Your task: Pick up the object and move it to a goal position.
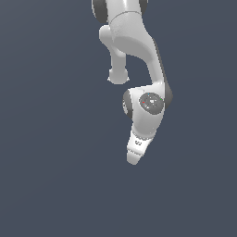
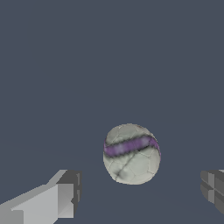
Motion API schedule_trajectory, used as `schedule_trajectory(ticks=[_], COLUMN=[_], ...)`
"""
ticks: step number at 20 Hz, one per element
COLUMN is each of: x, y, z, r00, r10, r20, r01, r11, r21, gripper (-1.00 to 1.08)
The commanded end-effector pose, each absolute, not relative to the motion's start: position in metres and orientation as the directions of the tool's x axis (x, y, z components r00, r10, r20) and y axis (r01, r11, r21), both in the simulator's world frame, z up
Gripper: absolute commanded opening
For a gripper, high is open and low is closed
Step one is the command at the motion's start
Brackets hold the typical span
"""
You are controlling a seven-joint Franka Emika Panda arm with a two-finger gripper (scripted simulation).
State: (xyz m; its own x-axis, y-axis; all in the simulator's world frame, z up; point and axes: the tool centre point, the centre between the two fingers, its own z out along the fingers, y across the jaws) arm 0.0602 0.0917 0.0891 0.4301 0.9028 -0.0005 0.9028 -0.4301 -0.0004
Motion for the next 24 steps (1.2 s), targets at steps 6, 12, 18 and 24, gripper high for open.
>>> schedule_trajectory(ticks=[6, 12, 18, 24], x=[0.062, 0.061, 0.061, 0.062], y=[0.093, 0.093, 0.093, 0.093], z=[0.087, 0.071, 0.041, 0.036], r00=[0.402, 0.4, 0.397, 0.397], r10=[0.916, 0.916, 0.918, 0.918], r20=[0.0, 0.0, 0.0, 0.0], r01=[0.916, 0.916, 0.918, 0.918], r11=[-0.402, -0.4, -0.397, -0.397], r21=[0.0, 0.0, 0.0, 0.0], gripper=[1.0, 1.0, 1.0, -1.0])
